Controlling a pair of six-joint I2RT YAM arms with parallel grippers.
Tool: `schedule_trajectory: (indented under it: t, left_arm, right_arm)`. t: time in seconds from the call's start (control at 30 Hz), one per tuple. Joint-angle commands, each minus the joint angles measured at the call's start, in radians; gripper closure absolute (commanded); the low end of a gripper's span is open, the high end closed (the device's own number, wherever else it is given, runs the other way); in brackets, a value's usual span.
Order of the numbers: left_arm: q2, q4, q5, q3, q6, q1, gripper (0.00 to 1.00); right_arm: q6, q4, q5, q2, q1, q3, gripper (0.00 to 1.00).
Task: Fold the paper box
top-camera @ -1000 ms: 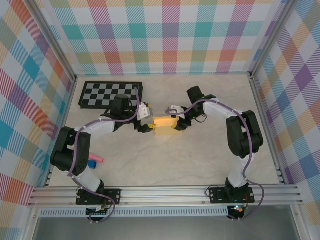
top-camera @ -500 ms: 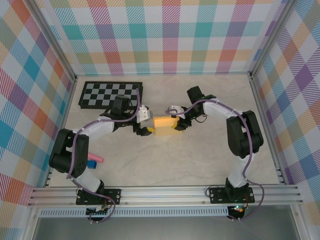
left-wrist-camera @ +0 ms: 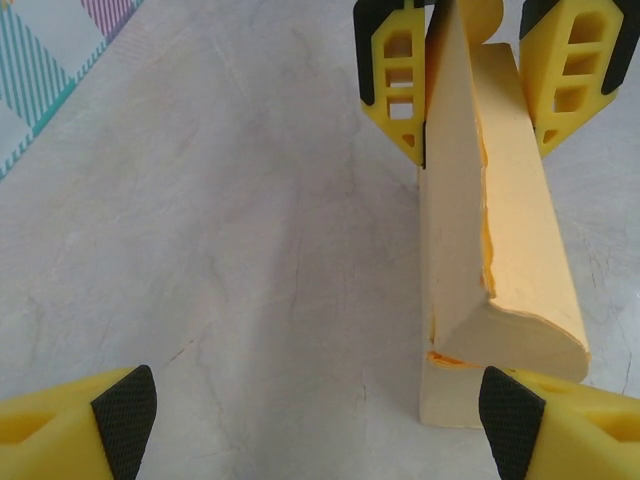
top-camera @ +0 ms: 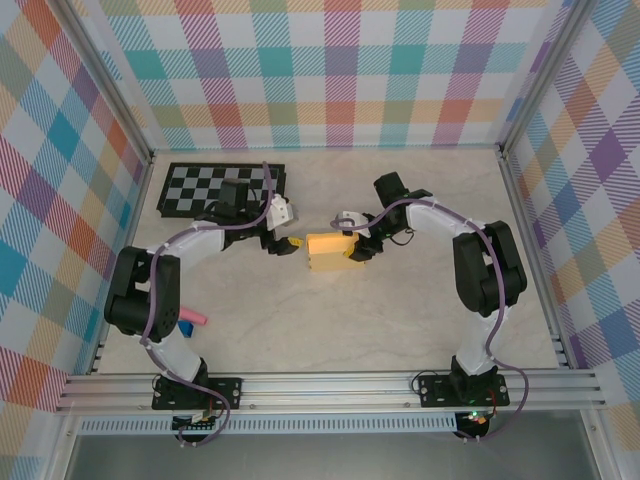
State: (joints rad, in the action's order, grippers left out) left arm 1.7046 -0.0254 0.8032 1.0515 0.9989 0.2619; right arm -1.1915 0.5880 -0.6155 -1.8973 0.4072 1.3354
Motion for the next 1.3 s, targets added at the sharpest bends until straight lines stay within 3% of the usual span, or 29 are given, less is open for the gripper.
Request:
schedule_trajectory:
  t: [0.0,0.57,0.7,1.03,1.27]
  left_arm:
    - [0.013,-0.012,0.056,0.047,0.015,0.036,0.14]
    - [0.0,-0.059,0.07,0.011,0.04,0.051,0.15]
    - [0.004,-0.15,0.08,0.034,0.106,0.063,0.27]
    - [-0.028,-0.171,0.054,-0.014,0.162,0.096,0.3]
    - [-0.029,-0.16,0.029,-0.026,0.176,0.112,0.38]
  right_arm:
    - [-0.024,0.075,0.01,-0.049,0.006,-0.038,0.52]
    - [-0.029,0.079,0.005,-0.051,0.004,-0.033,0.52]
    - [-0.042,0.072,0.006,-0.038,0.005,-0.044,0.52]
    - [-0.027,0.076,-0.006,-0.044,0.004,-0.02,0.52]
    - [-0.017,0.097,-0.023,-0.061,0.004,0.008,0.52]
